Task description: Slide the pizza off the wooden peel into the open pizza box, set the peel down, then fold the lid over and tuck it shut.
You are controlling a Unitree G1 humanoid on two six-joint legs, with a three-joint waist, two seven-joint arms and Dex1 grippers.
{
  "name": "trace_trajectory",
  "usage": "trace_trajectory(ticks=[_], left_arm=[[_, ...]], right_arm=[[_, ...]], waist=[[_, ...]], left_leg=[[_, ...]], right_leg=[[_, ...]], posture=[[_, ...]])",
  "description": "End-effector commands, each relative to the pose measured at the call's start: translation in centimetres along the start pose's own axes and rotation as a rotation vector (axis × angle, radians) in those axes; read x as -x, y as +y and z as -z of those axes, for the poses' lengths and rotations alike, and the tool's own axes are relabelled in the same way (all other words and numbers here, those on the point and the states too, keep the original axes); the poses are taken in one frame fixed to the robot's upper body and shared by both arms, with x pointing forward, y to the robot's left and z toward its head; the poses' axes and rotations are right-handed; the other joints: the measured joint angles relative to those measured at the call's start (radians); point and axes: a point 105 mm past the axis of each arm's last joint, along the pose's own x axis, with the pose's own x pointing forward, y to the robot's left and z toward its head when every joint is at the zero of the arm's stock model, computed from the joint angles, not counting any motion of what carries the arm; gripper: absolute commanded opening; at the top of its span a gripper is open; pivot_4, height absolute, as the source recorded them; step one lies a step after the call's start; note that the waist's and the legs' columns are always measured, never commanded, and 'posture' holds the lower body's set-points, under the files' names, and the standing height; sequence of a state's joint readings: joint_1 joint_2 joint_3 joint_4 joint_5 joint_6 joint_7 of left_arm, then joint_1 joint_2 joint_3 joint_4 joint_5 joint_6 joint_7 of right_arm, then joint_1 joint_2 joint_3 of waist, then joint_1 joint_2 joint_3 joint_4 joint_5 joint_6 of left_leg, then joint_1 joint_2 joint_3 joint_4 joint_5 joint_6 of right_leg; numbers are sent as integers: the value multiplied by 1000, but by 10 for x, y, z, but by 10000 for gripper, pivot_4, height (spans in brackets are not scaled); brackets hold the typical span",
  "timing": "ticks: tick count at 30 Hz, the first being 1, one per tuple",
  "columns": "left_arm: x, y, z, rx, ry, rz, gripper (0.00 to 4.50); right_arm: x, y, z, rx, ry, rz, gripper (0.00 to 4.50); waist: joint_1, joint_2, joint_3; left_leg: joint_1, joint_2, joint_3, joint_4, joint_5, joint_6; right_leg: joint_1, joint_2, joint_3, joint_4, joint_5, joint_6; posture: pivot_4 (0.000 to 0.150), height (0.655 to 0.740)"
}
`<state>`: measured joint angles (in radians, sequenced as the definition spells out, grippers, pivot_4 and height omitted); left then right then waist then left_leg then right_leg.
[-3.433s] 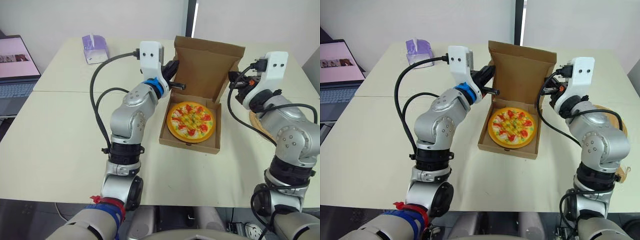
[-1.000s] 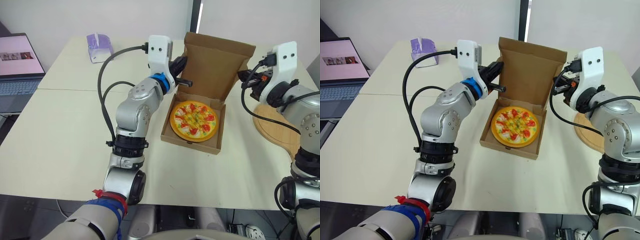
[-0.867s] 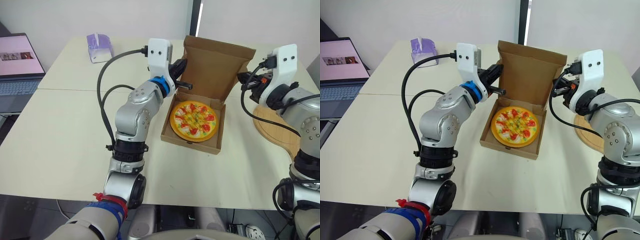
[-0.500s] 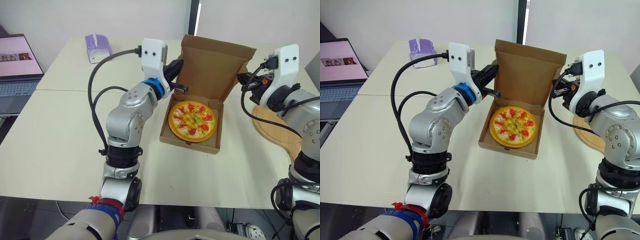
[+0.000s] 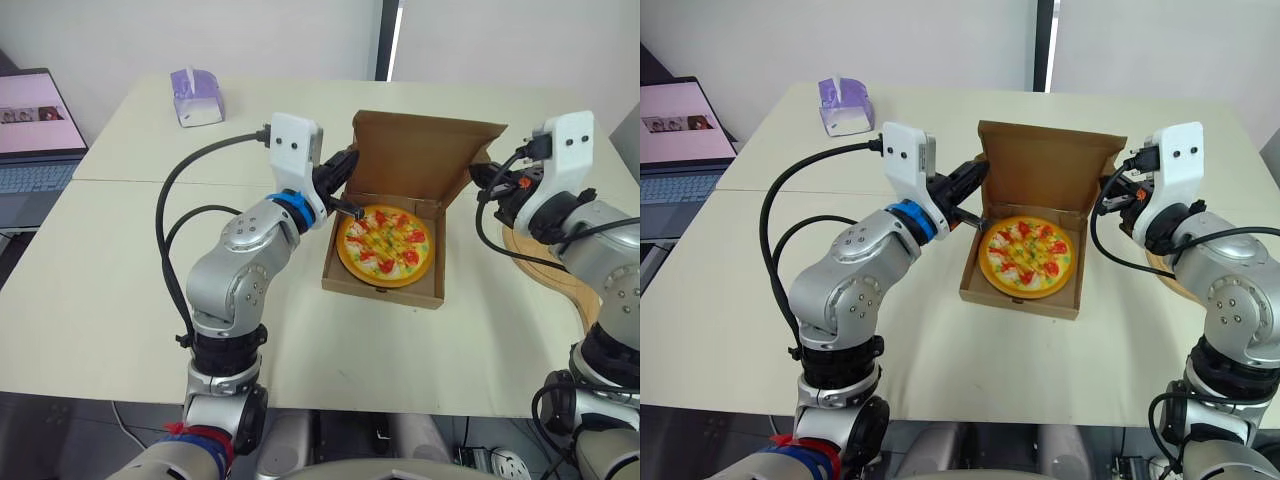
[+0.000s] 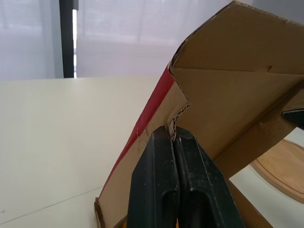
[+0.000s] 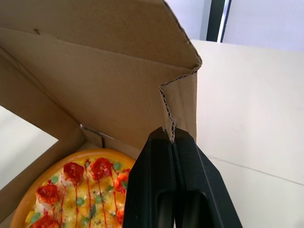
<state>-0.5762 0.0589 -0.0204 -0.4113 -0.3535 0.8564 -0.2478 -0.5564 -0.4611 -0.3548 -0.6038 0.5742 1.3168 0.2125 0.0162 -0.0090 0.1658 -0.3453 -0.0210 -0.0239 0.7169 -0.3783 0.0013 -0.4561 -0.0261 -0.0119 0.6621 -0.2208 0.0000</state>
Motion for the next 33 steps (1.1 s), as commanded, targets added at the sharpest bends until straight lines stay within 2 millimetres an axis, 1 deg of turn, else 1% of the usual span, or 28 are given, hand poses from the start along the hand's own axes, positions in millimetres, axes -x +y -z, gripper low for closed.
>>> trace_trajectory(ticks=[1,5,14,20,24,26,29,33], left_arm=[[8,-25,1,-34,-37,92,0],[17,-23,10,-60,-32,77,0],[35,-14,29,-49,-52,50,0],[52,-14,50,-65,-25,56,0],[61,-14,60,-77,-7,55,0],[64,-14,64,-82,-5,56,0],[66,-14,68,-89,-2,59,0],[67,-12,74,-56,1,53,0]], right_arm=[[5,12,2,9,-19,-35,169],[9,17,11,-1,-11,-38,169],[15,21,25,10,-12,-40,169],[22,28,41,40,-13,-50,169],[23,30,48,20,-44,-27,169],[24,30,51,25,-59,-10,169],[24,31,54,6,-79,9,169],[23,37,58,-9,-89,5,169]], waist=[[0,0,0],[0,0,-1],[-2,0,-2],[-8,-1,-2],[-16,-1,-2],[-18,-1,-2],[-18,-1,-2],[-19,-1,-2]], left_leg=[[0,0,0,0,0,0],[1,0,0,0,0,0],[2,0,0,0,0,0],[4,0,0,0,0,1],[10,0,0,-1,-2,4],[16,1,0,-4,-2,5],[17,1,-1,-4,-2,5],[17,1,-1,-4,-2,5]], right_leg=[[0,0,0,0,0,0],[1,0,0,0,0,0],[3,0,0,0,0,0],[4,1,0,0,0,0],[10,1,0,-1,0,0],[16,2,0,-3,-1,1],[16,2,1,-3,-1,1],[16,2,1,-3,-1,1]], posture=[[1500,7251],[1500,7251],[1500,7251],[1500,7251],[1500,7251],[1500,7251],[1500,7251],[1500,7251]])
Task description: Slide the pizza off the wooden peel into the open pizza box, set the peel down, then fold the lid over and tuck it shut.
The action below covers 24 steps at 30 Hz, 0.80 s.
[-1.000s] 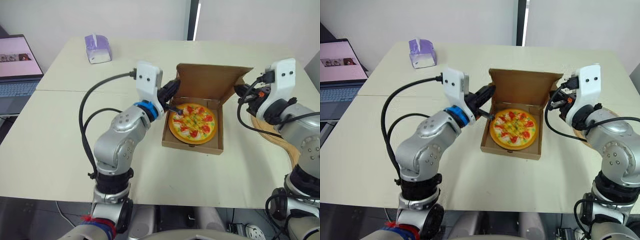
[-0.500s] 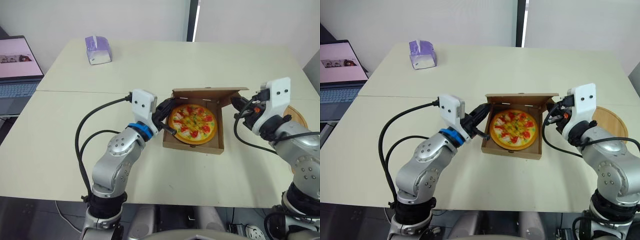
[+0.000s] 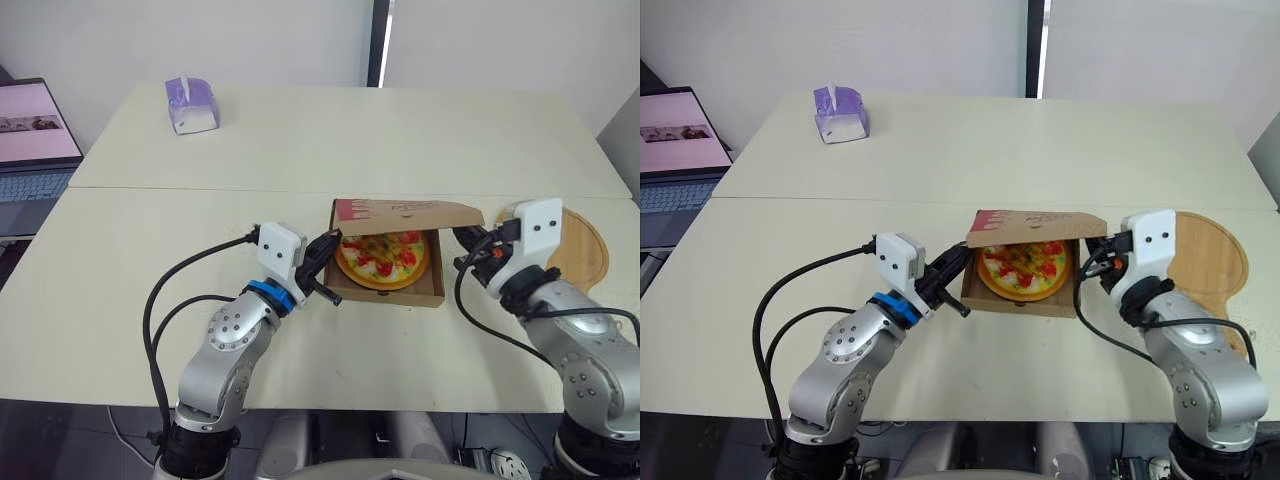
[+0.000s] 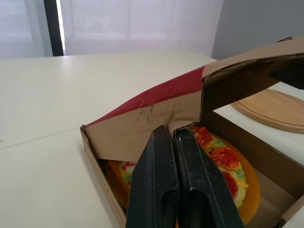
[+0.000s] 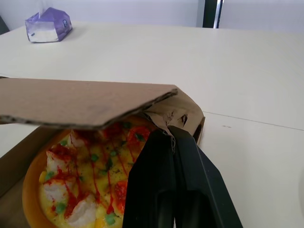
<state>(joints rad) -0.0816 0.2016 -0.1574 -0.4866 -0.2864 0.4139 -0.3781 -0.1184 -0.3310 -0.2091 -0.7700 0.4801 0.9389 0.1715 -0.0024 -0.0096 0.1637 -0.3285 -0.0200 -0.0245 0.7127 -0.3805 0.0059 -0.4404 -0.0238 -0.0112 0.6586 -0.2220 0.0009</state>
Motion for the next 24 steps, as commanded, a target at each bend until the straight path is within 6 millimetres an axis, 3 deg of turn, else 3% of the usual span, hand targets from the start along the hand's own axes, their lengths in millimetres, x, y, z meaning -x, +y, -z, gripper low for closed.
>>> trace_trajectory(ticks=[1,4,7,18,21,24], left_arm=[[1,-5,0,26,-16,30,0],[4,0,0,42,-14,25,1846],[8,4,-6,44,-37,31,8917],[32,20,-16,-87,-51,165,42718],[35,20,-29,-121,-40,329,44672],[43,18,-52,-89,96,572,44672]], right_arm=[[1,8,-3,5,-30,-19,169],[1,8,-2,1,-25,-13,13],[3,5,-3,-25,-34,0,6565],[12,1,-2,-18,-35,-9,44630],[18,-1,4,-1,-7,-18,45000],[26,-2,12,30,33,-41,45000]], waist=[[0,0,0],[-1,0,0],[0,0,0],[0,0,0],[1,0,0],[3,-2,1]], left_leg=[[0,0,0,0,0,0],[0,0,0,0,0,0],[0,0,-1,0,0,0],[-1,0,-1,0,0,0],[-1,0,-1,0,0,0],[-1,0,-2,0,0,0]], right_leg=[[0,0,0,0,0,0],[0,0,0,0,0,0],[0,0,0,0,0,0],[0,0,-1,-1,0,0],[-1,0,-1,-1,0,0],[-1,1,-2,-1,-1,0]], posture=[[1500,7251],[1500,7251],[1500,7251],[1500,7251],[1500,7251],[1500,7251]])
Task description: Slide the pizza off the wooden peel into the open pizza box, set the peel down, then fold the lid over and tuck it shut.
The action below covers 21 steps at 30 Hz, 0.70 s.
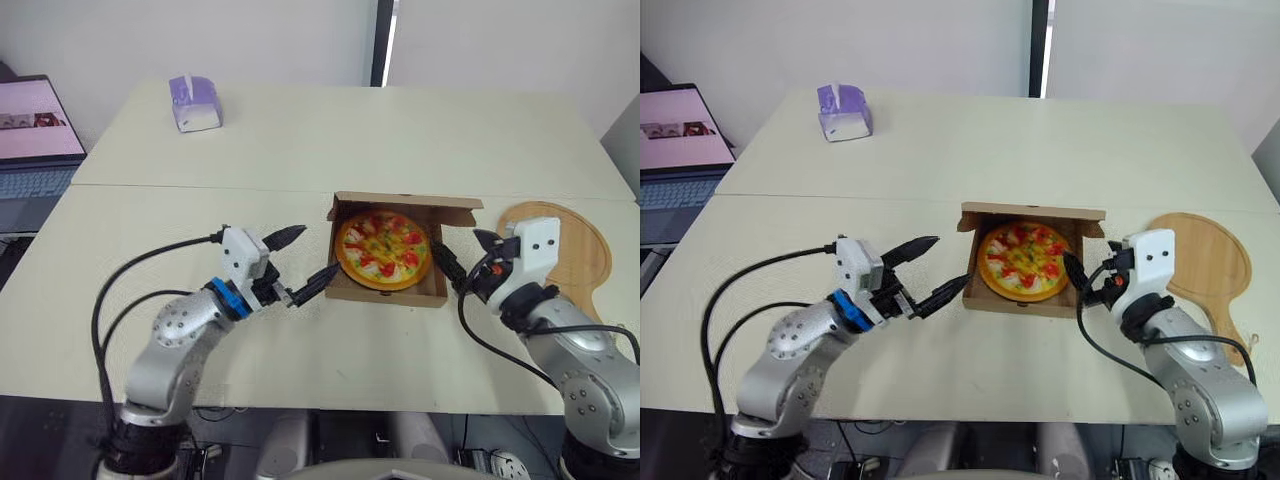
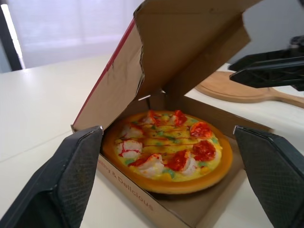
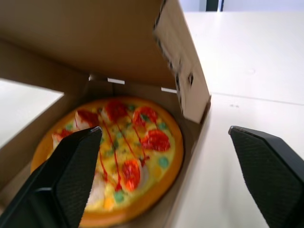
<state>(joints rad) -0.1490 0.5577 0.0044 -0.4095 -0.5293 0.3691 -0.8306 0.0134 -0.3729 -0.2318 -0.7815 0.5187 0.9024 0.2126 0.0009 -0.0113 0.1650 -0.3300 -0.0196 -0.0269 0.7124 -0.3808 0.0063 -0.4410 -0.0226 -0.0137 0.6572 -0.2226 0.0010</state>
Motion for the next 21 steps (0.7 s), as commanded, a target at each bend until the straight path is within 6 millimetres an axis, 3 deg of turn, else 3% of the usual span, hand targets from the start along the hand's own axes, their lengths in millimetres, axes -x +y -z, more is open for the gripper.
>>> trace_trajectory(ticks=[1,5,9,11,14,18,21], left_arm=[[9,-4,-45,61,17,251,44672],[4,9,-110,86,-66,379,44672],[-7,15,-148,110,-109,512,33411],[-17,22,-158,106,-119,534,27267],[-51,47,-152,9,-64,455,17538],[-91,73,-113,-68,80,408,4509],[-110,72,-85,-115,174,448,757]], right_arm=[[12,1,-7,54,-31,-29,45000],[16,2,0,62,-7,-47,45000],[17,1,2,68,-4,-50,45000],[17,0,3,69,-3,-51,45000],[19,-3,5,74,3,-50,45000],[21,-13,5,98,10,-31,45000],[24,-22,4,119,17,-19,45000]], waist=[[-1,0,0],[-2,-2,1],[-9,-2,1],[-8,-2,1],[-6,-2,1],[-3,-2,1],[-3,-2,2]], left_leg=[[0,0,0,0,0,0],[0,-1,0,0,0,0],[1,-2,1,0,1,-2],[0,-2,0,0,1,-3],[0,-2,0,0,1,-3],[1,-4,1,0,1,-3],[0,-4,2,0,1,-2]], right_leg=[[0,1,0,0,0,0],[0,1,0,-1,-1,2],[0,1,2,-1,-1,2],[0,1,2,-1,-1,2],[0,2,2,-1,-1,2],[1,3,3,-1,-1,2],[0,3,3,-2,-1,2]], posture=[[1500,7251],[1500,7251],[1500,7251],[1500,7251],[1500,7251],[1500,7251],[1500,7251]])
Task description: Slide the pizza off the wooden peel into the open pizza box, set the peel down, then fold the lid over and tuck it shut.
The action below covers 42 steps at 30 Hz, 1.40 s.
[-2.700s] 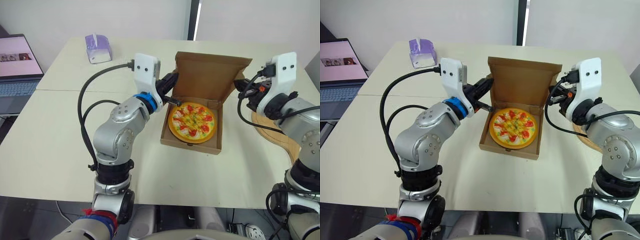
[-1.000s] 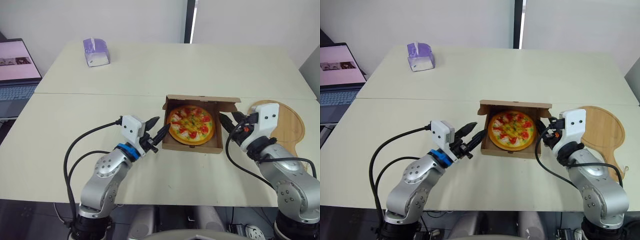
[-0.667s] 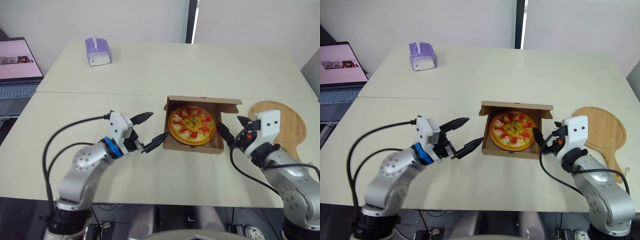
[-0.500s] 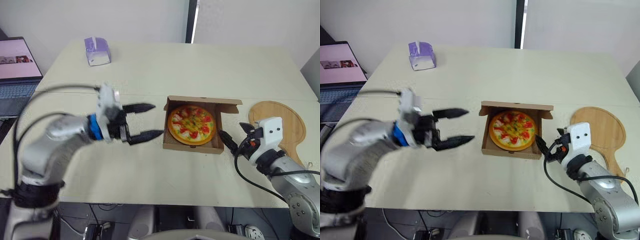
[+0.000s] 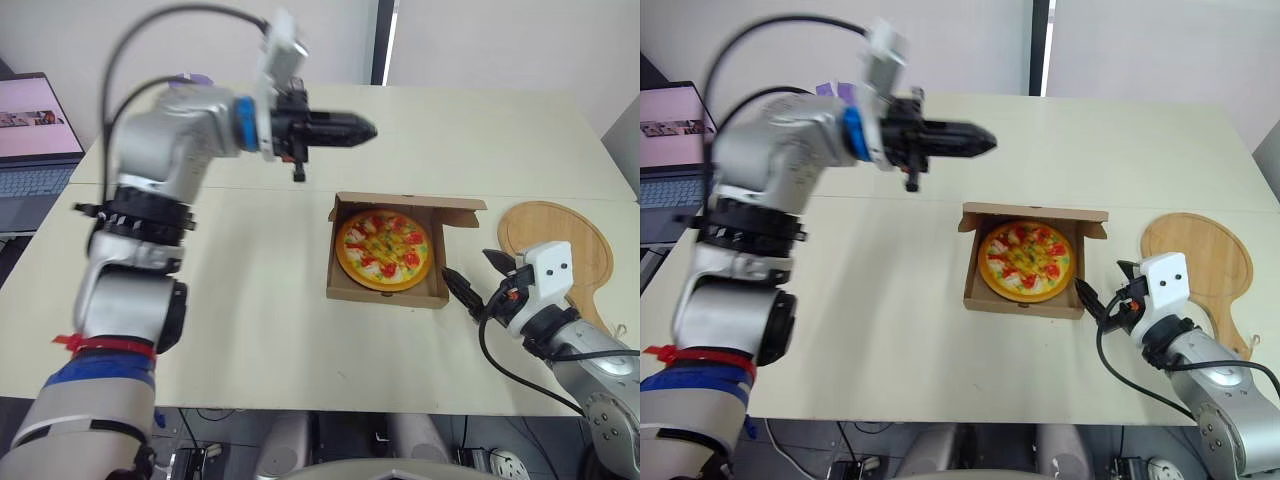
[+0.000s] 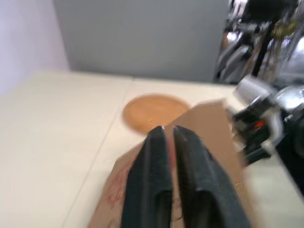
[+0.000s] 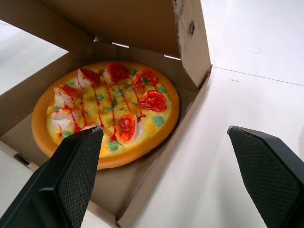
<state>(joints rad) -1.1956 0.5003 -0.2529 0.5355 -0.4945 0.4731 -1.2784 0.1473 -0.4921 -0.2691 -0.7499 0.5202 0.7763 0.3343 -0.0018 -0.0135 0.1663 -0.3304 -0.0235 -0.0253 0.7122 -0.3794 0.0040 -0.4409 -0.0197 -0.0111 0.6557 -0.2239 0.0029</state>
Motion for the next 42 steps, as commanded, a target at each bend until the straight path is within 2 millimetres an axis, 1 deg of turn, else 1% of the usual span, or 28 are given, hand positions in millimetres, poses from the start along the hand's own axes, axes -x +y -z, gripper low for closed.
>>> trace_trajectory(ticks=[1,4,7,9,12,13,14,15,16,17,21,24,30,35,38,42], left_arm=[[-17,1,19,-73,103,65,757],[-29,-10,33,-79,145,162,757],[-33,-22,41,-74,162,238,757],[-33,-30,47,-73,174,273,757],[-32,-36,52,-75,181,286,0],[-31,-37,52,-75,182,286,0],[-30,-38,55,-76,187,287,0],[-29,-40,56,-73,190,286,0],[-29,-41,57,-71,192,286,0],[-28,-42,58,-73,196,282,0],[-28,-44,59,-75,197,275,0],[-29,-45,59,-74,193,273,0],[-31,-47,58,-74,189,276,0],[-31,-50,62,-69,195,285,0],[-33,-53,65,-65,198,295,0],[-35,-54,67,-63,197,305,0]], right_arm=[[8,-14,-10,52,-33,33,45000],[13,-25,-12,84,-21,51,45000],[18,-36,-15,107,-18,70,45000],[18,-37,-18,118,-16,59,45000],[17,-35,-19,127,-6,29,39418],[16,-34,-19,131,-1,18,36377],[15,-32,-20,135,-1,7,34577],[13,-30,-21,139,-1,-9,30090],[12,-28,-22,142,-2,-20,27649],[10,-23,-23,135,0,-53,24541],[2,-7,-21,65,6,-131,9887],[-5,3,-17,23,18,-171,373],[-13,10,-15,-59,15,-188,373],[-12,11,-15,-71,17,-183,373],[-10,16,-14,-106,18,-194,373],[-12,21,-13,-149,26,-201,373]], waist=[[0,0,0],[-2,-1,1],[-2,-1,0],[-2,-1,0],[-1,-1,0],[-1,-1,0],[-1,-1,1],[-1,-1,1],[-1,-1,0],[-1,-1,1],[0,-1,0],[0,-1,0],[0,-1,0],[0,-1,0],[0,-1,0],[0,-1,0]], left_leg=[[0,0,0,0,0,0],[-3,1,0,0,-1,2],[-4,2,0,0,-2,3],[-4,2,0,0,-3,6],[-3,2,0,0,-4,7],[-3,2,0,0,-4,7],[-2,2,0,0,-4,7],[-3,2,0,1,-4,7],[-2,2,0,1,-4,7],[-2,2,0,1,-4,7],[-2,2,0,1,-4,7],[-2,2,0,1,-4,7],[-2,2,0,1,-4,7],[-2,2,0,1,-3,5],[-2,2,0,1,-3,5],[-2,2,0,1,-3,5]], right_leg=[[0,0,0,0,0,0],[-2,-1,0,-1,0,0],[-3,-1,0,-3,0,0],[-2,-2,0,-2,0,0],[-1,-2,0,-2,0,0],[-1,-2,0,-2,0,0],[-1,-2,0,-1,0,0],[-1,-2,0,-1,0,0],[-1,-2,0,-1,0,0],[-1,-2,1,0,0,0],[-1,-2,0,0,0,0],[-1,-3,0,0,0,0],[-1,-3,0,0,0,0],[-1,-3,0,0,0,0],[-2,-3,0,0,0,0],[-2,-3,0,1,0,0]], posture=[[1500,7251],[1500,7251],[1500,7251],[1500,7251],[1500,7251],[1500,7251],[1500,7251],[1500,7251],[1500,7251],[1500,7251],[1500,7251],[1500,7251],[1500,7251],[1500,7251],[1500,7251],[1500,7251]])
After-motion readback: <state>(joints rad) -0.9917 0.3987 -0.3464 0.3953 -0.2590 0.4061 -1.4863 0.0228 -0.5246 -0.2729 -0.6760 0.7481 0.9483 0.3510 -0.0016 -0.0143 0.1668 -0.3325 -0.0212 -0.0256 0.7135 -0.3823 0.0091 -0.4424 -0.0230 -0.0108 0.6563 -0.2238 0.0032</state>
